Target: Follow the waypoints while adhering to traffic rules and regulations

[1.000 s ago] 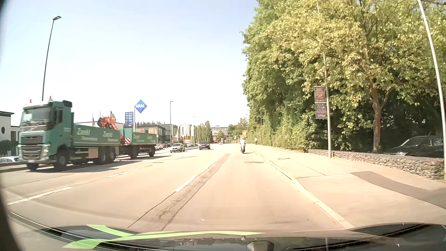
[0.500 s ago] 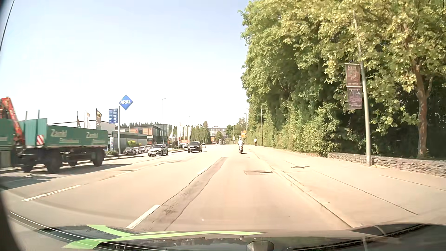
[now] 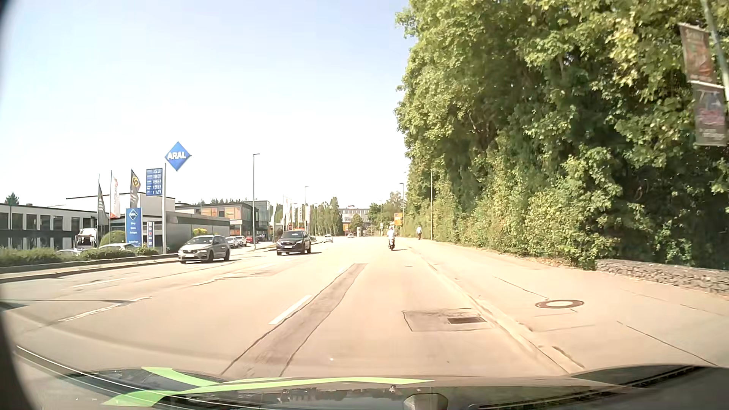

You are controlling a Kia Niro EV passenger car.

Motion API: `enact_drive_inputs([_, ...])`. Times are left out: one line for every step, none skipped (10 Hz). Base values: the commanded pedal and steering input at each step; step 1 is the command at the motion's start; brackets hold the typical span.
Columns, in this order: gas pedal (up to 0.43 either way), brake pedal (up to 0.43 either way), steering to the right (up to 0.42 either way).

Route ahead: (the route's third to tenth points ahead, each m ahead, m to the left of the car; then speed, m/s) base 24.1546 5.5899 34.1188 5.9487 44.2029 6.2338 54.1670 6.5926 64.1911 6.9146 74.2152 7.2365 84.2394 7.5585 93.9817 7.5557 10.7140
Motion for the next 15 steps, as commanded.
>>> enact_drive_inputs([0.15, 0.0, -0.002])
enact_drive_inputs([0.15, 0.0, -0.002])
enact_drive_inputs([0.15, 0.0, -0.003])
enact_drive_inputs([0.15, 0.0, -0.003])
enact_drive_inputs([0.15, 0.0, -0.005])
enact_drive_inputs([0.15, 0.0, -0.005])
enact_drive_inputs([0.15, 0.0, -0.006])
enact_drive_inputs([0.15, 0.0, -0.006])
enact_drive_inputs([0.15, 0.0, -0.007])
enact_drive_inputs([0.138, 0.0, -0.008])
enact_drive_inputs([0.138, 0.0, -0.009])
enact_drive_inputs([0.138, 0.0, -0.01])
enact_drive_inputs([0.138, 0.0, -0.011])
enact_drive_inputs([0.138, 0.0, -0.011])
enact_drive_inputs([0.138, 0.0, -0.011])
